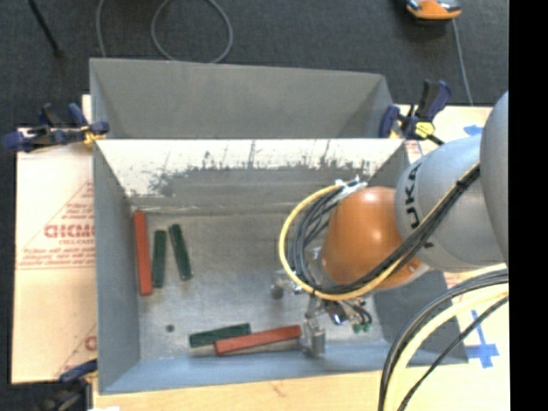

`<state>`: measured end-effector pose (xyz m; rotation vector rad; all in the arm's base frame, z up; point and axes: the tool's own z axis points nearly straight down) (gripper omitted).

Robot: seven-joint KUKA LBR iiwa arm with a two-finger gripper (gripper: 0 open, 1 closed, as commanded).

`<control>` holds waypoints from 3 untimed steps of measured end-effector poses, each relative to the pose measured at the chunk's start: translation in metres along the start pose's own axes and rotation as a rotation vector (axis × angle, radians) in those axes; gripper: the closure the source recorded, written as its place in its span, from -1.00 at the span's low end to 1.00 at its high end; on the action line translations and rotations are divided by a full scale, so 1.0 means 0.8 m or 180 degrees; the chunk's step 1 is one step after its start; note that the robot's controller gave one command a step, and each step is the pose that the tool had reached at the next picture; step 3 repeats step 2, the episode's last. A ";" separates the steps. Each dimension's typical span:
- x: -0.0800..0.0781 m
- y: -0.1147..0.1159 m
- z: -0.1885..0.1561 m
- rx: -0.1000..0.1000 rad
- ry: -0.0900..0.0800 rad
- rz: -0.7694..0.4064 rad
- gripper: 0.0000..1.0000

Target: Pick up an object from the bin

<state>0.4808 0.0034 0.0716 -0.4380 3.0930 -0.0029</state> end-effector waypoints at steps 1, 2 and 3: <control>0.004 0.001 0.001 -0.0009 0.0037 -0.0002 1.00; -0.008 -0.043 -0.225 0.0002 0.0019 -0.0235 1.00; -0.008 -0.043 -0.225 0.0002 0.0019 -0.0235 1.00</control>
Offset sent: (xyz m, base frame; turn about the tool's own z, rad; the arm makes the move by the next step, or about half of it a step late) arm 0.0000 0.0000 0.0000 0.0000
